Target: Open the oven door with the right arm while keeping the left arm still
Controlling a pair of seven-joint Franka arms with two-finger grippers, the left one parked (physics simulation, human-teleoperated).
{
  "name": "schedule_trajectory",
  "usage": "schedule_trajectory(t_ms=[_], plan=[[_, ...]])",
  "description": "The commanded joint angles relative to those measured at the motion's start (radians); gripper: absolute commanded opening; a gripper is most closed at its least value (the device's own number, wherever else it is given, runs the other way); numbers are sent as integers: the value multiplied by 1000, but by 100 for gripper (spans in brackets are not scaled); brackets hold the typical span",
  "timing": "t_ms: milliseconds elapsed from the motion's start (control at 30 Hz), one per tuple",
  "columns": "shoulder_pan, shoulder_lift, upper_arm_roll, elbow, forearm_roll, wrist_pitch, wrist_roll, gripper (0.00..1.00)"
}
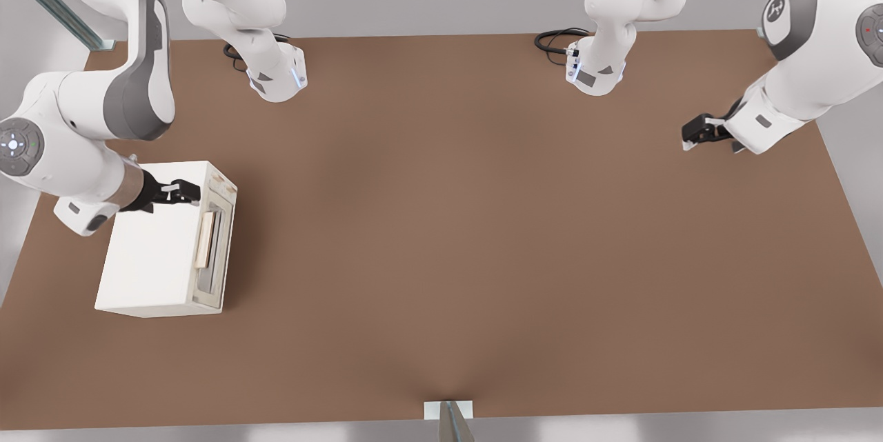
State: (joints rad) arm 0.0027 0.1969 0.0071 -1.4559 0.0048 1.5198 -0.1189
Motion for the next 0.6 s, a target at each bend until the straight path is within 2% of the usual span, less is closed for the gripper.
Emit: schedule_trajectory(t_ms=[0,67,133,167,200,367,433,467,567], plan=[[-1,-7,-1,-4,6,40,71,100],[0,-7,-4,-6,-14,20,58,100],[48,-4,7,-35,-143,-10,58,97],[80,-2,7,-55,-190,-21,58,48],[126,24,7,-58,-255,-67,56,21],[217,188,7,-64,-528,-56,93,21],[223,240,5,-66,-588,-23,134,21],[221,237,5,-119,-654,28,146,21],[226,240,5,-196,-707,89,275,21]])
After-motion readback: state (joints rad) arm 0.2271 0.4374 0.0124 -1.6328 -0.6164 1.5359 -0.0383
